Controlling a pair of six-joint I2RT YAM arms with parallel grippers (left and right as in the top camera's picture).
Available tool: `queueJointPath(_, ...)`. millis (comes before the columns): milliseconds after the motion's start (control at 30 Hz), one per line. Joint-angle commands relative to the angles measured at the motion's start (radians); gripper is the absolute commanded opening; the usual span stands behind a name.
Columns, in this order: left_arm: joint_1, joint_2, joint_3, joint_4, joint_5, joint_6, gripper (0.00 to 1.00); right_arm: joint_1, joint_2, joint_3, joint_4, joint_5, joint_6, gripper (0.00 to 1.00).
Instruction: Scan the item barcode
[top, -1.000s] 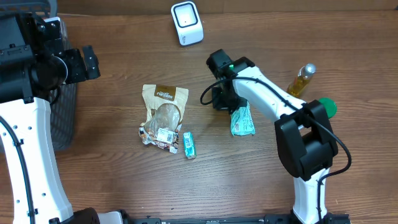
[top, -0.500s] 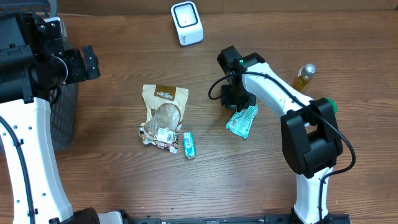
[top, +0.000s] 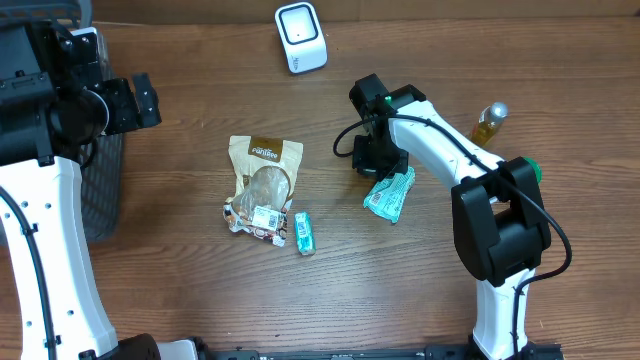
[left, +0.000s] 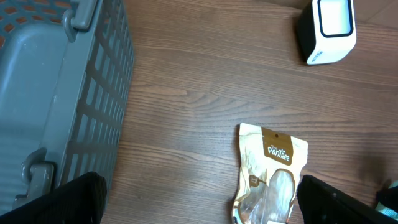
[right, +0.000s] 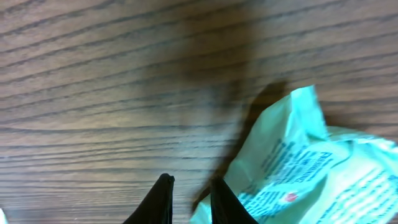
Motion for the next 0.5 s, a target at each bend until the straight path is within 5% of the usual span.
queueJointPath(0, -0.003, 0.001, 0.011, 0.003, -0.002, -0.006, 0.99, 0.0, 0.013, -0.045, 0.018, -0.032, 0.033, 0.17)
queueJointPath(467, -0.003, 0.001, 0.011, 0.003, -0.002, -0.006, 1.0, -0.013, 0.012, -0.129, -0.082, 0.235, 0.033, 0.13)
